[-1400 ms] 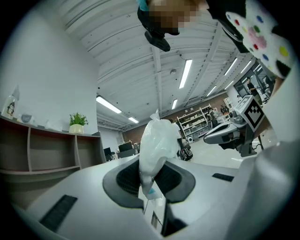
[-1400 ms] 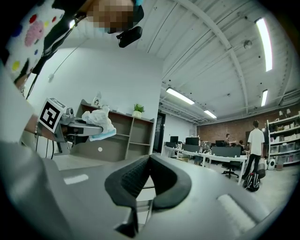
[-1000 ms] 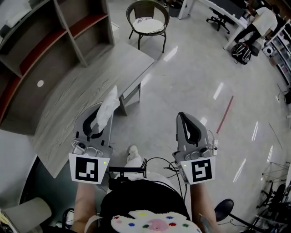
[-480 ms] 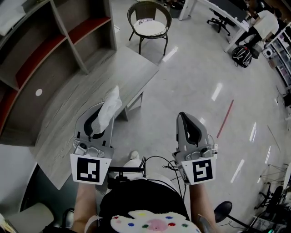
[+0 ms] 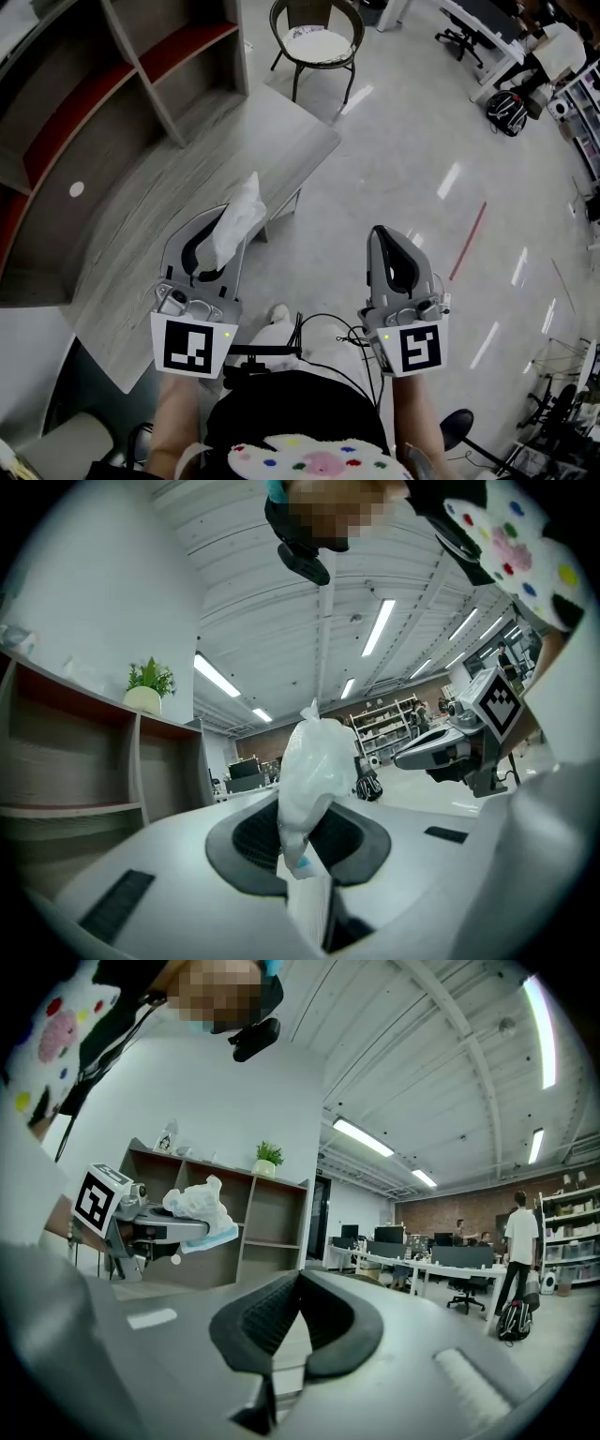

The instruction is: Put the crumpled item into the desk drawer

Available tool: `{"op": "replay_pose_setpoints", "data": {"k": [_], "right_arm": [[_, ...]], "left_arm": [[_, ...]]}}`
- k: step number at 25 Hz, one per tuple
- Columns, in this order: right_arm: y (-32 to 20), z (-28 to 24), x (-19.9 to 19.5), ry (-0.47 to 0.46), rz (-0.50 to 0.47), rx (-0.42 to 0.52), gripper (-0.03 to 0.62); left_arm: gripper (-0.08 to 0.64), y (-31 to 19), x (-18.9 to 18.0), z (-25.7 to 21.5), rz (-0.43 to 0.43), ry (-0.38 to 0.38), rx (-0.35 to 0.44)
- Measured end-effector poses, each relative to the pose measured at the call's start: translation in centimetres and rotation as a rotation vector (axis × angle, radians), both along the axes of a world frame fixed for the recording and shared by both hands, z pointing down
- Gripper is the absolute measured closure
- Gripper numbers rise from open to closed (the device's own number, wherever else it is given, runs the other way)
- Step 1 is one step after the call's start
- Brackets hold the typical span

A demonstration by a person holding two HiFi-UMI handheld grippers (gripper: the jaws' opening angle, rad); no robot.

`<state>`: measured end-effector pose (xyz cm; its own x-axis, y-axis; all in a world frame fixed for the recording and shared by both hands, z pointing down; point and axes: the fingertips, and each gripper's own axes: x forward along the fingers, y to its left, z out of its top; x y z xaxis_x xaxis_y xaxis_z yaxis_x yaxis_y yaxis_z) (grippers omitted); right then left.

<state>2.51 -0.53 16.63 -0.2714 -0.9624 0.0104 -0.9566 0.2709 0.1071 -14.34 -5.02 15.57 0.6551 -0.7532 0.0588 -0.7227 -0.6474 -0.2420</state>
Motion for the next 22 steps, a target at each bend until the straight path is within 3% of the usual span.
{"op": "replay_pose_setpoints", "data": {"k": [11, 22], "right_arm": [[-3.0, 3.7, 0.0, -0.026, -0.067, -0.063, 0.583], [-7.1, 11.0, 2.0, -0.078, -0.185, -0.141, 0.583]], "left_arm": [[0.505, -2.1, 0.5, 3.7, -0.045, 0.016, -0.075], [0.506, -4.4, 4.6, 9.7, -0.045, 0.049, -0.147]]}}
